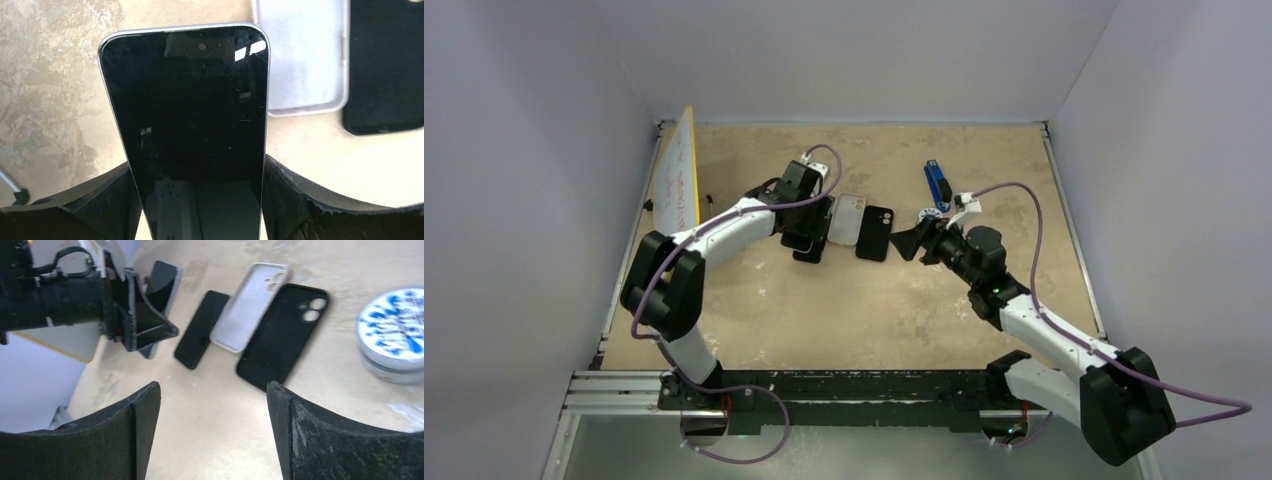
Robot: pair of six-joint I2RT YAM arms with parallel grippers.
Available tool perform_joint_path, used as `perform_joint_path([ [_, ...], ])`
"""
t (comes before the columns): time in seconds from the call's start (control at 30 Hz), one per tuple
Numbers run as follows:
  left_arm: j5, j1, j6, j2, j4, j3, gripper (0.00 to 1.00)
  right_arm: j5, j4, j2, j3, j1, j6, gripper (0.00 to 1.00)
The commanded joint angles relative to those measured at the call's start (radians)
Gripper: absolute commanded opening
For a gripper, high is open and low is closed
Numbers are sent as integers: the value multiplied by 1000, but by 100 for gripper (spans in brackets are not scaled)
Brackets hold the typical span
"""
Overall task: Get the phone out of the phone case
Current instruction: Place the phone at the center of the board.
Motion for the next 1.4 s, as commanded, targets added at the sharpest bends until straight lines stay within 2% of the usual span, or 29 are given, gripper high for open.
perform_joint_path([
  [0.0, -64, 41, 55, 73, -61, 112, 12, 205, 53, -43, -90, -5, -31, 79],
  [0.33, -182, 99, 106, 146, -67, 131, 17, 376, 233, -56, -234, -5, -9, 78],
  [0.63, -77, 166, 112, 208, -56, 130, 40, 428, 213, -61, -222, -5, -44, 78],
  [0.83, 17, 205, 100, 220, -55, 130, 50, 433, 175, -35, -195, -5, -52, 78],
  [1.37, 77, 230, 88, 292, -88, 148, 60, 420, 170, -1, -185, -5, -59, 78],
])
